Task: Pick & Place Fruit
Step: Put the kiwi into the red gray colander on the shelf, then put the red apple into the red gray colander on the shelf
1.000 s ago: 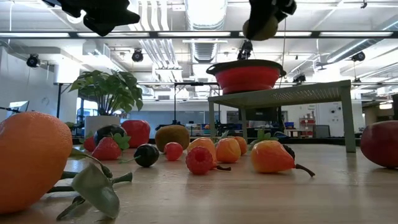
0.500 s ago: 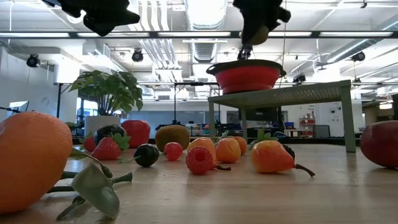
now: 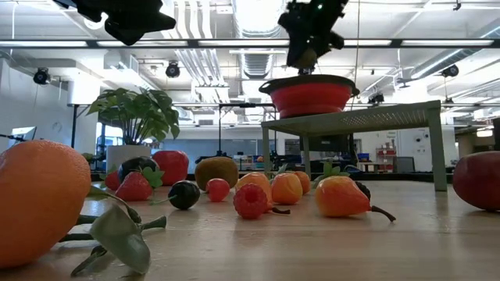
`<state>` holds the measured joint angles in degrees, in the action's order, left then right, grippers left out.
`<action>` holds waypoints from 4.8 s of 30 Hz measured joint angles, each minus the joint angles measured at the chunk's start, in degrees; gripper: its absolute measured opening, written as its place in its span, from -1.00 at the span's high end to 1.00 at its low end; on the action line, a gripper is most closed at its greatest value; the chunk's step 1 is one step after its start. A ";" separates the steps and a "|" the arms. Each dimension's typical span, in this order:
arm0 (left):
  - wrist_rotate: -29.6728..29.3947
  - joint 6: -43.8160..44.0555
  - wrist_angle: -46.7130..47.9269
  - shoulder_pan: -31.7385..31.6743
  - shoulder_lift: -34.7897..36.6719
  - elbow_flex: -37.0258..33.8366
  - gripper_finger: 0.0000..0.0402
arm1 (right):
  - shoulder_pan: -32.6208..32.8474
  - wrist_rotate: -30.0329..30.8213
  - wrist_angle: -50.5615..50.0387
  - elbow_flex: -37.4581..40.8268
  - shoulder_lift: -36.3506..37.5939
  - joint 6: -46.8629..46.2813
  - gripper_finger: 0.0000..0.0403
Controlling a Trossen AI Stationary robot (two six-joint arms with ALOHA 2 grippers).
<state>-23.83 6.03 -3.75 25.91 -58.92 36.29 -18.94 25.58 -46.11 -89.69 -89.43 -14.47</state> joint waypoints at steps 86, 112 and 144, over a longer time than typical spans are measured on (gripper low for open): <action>-0.02 -0.01 0.33 0.02 0.00 0.00 0.02 | 41.22 0.07 2.71 27.87 14.50 -19.66 0.96; 0.00 -0.01 0.42 0.01 0.00 0.00 0.02 | 35.15 -15.62 26.75 55.36 51.45 2.28 0.96; -17.53 -0.29 0.44 -0.17 0.42 0.00 0.02 | 33.86 -14.97 23.17 64.61 75.41 9.37 0.96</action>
<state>-41.36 5.74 -3.31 25.74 -58.50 36.29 14.92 10.61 -22.94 -25.08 -14.02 -5.10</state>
